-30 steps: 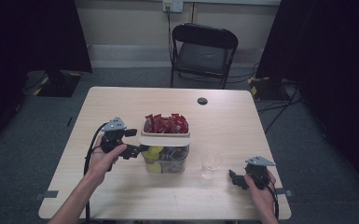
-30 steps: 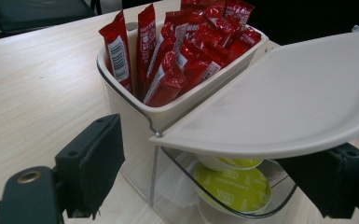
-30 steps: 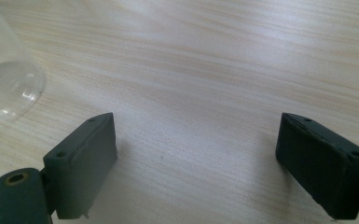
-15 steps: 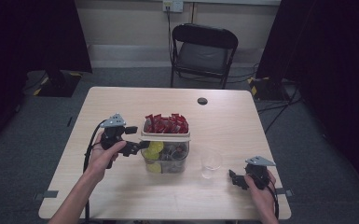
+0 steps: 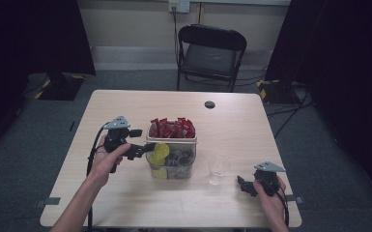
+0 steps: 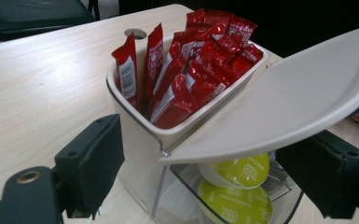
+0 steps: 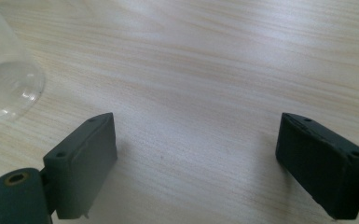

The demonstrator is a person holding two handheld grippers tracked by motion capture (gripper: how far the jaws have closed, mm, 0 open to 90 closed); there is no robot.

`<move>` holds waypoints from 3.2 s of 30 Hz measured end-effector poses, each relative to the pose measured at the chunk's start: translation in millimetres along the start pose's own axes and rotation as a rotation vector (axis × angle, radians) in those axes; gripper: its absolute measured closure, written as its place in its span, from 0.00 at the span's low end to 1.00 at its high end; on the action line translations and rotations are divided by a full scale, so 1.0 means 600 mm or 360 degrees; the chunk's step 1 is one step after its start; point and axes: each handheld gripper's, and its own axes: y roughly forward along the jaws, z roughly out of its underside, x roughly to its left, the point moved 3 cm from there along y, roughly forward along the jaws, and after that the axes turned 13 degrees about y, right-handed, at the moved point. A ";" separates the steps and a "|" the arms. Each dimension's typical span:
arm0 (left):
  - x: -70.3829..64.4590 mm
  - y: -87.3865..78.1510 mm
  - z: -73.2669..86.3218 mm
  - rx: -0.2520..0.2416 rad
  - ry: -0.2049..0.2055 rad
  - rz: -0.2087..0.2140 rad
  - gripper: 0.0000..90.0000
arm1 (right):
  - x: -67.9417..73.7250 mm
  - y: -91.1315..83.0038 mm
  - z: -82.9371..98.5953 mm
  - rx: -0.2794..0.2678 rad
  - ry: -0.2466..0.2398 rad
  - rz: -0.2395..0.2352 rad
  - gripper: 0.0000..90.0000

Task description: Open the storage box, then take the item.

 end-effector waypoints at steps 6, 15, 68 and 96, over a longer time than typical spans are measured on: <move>0.002 0.001 -0.008 -0.0008 0.0000 0.0008 0.17 | 0.000 0.000 0.000 0.0000 0.0000 0.0000 0.13; 0.010 0.006 -0.010 -0.0020 -0.0010 -0.0001 0.17 | 0.000 0.000 0.000 0.0000 0.0000 0.0000 0.13; 0.044 0.022 0.000 0.0005 -0.0150 -0.0254 0.01 | 0.000 0.000 0.000 0.0000 0.0000 0.0000 0.13; 0.036 0.021 -0.004 -0.0033 -0.0103 -0.0188 0.16 | 0.026 -0.053 -0.035 -0.0121 -0.0052 -0.0124 0.23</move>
